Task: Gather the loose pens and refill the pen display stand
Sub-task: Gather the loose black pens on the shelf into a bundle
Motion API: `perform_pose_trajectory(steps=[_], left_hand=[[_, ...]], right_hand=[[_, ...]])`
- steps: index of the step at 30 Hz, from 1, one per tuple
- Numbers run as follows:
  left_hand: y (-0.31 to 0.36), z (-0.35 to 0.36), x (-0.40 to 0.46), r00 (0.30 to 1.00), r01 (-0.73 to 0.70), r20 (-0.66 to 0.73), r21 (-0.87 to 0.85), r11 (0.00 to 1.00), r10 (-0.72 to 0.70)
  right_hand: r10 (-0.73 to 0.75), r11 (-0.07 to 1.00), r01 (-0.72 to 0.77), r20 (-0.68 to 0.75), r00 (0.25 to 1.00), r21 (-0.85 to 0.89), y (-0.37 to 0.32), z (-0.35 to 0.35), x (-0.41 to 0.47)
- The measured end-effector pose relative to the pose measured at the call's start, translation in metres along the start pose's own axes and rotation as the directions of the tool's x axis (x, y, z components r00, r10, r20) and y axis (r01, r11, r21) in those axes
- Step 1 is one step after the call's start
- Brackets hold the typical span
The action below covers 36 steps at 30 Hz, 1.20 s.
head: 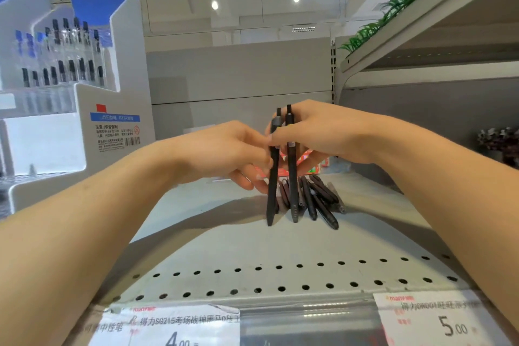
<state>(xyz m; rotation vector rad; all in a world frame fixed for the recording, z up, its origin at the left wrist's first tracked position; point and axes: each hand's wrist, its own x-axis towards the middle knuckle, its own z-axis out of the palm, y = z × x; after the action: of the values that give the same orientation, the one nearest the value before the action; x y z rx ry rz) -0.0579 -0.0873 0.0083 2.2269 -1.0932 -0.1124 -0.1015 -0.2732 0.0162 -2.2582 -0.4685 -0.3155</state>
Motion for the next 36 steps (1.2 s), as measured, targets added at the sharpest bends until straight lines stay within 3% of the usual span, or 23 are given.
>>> perform_pose_trajectory(steps=[3,6,12,15,18,21,23,24,30,33,36], left_hand=[[-0.004,-0.002,0.004,0.993,0.046,-0.104,-0.066,0.997,-0.053],[-0.015,0.009,0.017,0.982,0.106,-0.173,0.196,0.975,-0.072],[-0.019,0.034,0.036,0.958,0.22,0.051,0.507,0.833,-0.284],[-0.02,0.026,0.035,0.938,0.254,0.054,0.567,0.784,-0.343],[-0.019,0.01,0.027,0.935,0.328,-0.054,0.509,0.796,-0.351],[-0.018,-0.007,0.021,0.942,0.298,-0.194,0.121,0.947,-0.272],[-0.014,-0.012,0.014,0.954,0.2,-0.197,-0.147,0.969,-0.227],[-0.011,-0.013,0.011,0.965,0.158,-0.181,-0.175,0.972,-0.189],[-0.002,0.003,0.002,0.994,0.104,-0.019,0.029,0.994,-0.103],[0.0,0.011,0.004,0.996,0.087,0.014,0.13,0.988,-0.09],[0.001,0.01,0.002,0.993,0.052,0.101,0.125,0.991,-0.064]], right_hand=[[0.016,1.0,-0.016,-0.044,0.999,-0.01,-0.002,0.0,0.0],[0.021,0.999,-0.02,-0.041,0.999,0.025,-0.003,0.001,0.0],[-0.014,1.0,0.014,-0.125,0.992,-0.001,-0.002,0.003,0.0],[-0.013,1.0,0.015,-0.154,0.988,0.012,0.0,0.002,0.001],[-0.012,0.999,0.017,-0.139,0.99,0.038,0.001,0.002,0.001],[-0.02,0.999,0.026,-0.133,0.991,0.046,0.001,0.001,0.0],[-0.019,0.999,0.022,-0.123,0.992,0.028,0.002,0.001,0.001],[-0.014,1.0,0.016,-0.124,0.992,0.019,0.003,0.002,0.003],[-0.001,0.997,0.004,-0.049,0.999,0.073,0.001,0.007,0.001],[-0.019,1.0,0.017,-0.084,0.996,-0.022,0.001,0.01,0.001],[-0.075,0.989,0.053,-0.163,0.984,-0.136,0.003,0.009,0.005]])
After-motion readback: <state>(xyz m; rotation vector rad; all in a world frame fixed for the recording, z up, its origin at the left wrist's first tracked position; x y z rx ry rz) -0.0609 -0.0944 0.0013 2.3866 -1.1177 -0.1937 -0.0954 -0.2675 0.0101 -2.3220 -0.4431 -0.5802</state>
